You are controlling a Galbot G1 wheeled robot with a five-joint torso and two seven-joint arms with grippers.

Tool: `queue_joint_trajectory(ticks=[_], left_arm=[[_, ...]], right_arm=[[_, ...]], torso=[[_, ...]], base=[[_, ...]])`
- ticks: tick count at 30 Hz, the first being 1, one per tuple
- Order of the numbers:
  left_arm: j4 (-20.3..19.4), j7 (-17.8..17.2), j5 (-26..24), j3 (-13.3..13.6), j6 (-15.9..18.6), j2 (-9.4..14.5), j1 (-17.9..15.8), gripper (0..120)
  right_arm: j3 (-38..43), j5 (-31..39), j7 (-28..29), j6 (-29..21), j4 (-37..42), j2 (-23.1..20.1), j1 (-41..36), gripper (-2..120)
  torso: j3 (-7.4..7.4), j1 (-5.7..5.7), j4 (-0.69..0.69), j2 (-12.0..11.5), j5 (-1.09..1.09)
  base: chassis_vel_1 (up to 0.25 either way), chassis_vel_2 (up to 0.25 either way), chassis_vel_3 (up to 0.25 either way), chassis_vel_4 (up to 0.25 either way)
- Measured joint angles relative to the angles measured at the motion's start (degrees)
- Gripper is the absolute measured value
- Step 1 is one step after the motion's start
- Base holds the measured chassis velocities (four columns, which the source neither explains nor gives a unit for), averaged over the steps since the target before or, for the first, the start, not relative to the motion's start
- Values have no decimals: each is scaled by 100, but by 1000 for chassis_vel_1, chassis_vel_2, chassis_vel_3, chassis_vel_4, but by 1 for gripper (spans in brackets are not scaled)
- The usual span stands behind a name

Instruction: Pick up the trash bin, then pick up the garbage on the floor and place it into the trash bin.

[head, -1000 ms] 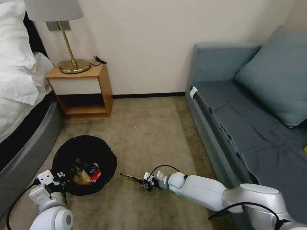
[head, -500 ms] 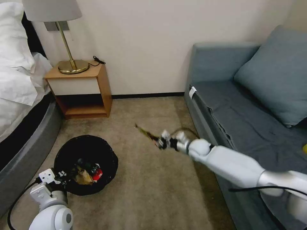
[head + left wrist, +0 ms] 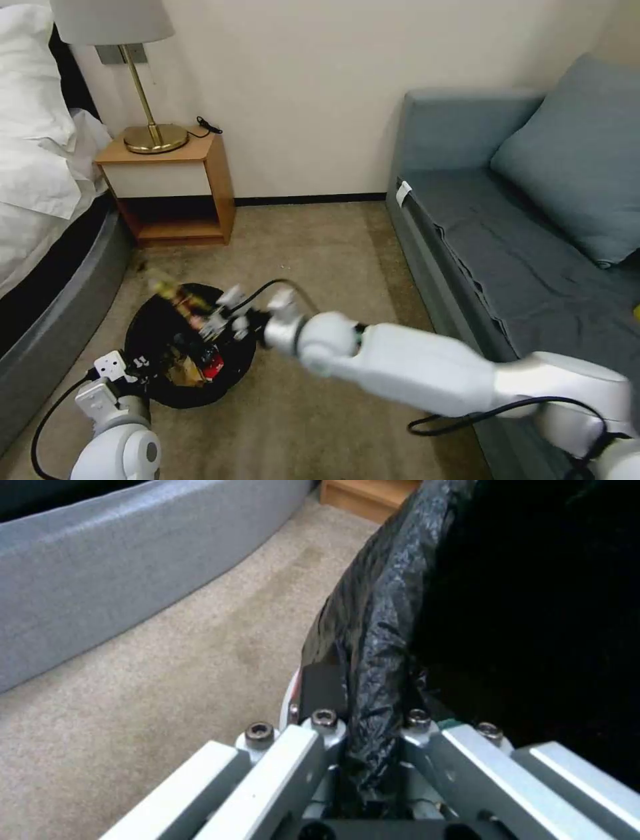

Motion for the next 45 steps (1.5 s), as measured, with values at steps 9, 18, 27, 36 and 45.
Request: queue_joint_trajectory(ticks=[9, 18, 27, 36, 45], left_arm=[[-66, -7, -56, 33, 52, -33, 2, 2], [-99, -31, -156, 42, 108, -31, 33, 2], [24, -522, -1079, 42, 401, 14, -18, 2], [235, -1813, -3075, -11, 839, 103, -245, 2], [576, -2271, -3253, -15, 833, 117, -428, 2]], right_arm=[[-331, -311, 188, 81, -397, 128, -83, 10], [-226, -515, 278, 123, -308, 41, -29, 42], [325, -697, 356, 122, 208, -343, 10, 75], [883, -673, 445, 81, 909, -929, -37, 99], [1153, -746, 471, 82, 1051, -1215, -458, 100]], torso=[[0, 0, -2, 0, 1], [0, 0, -1, 0, 2], [0, 0, -1, 0, 2], [0, 0, -1, 0, 3], [-1, 0, -1, 2, 8]], base=[[0, 0, 0, 0], [0, 0, 0, 0], [0, 0, 0, 0], [0, 0, 0, 0], [0, 0, 0, 0]])
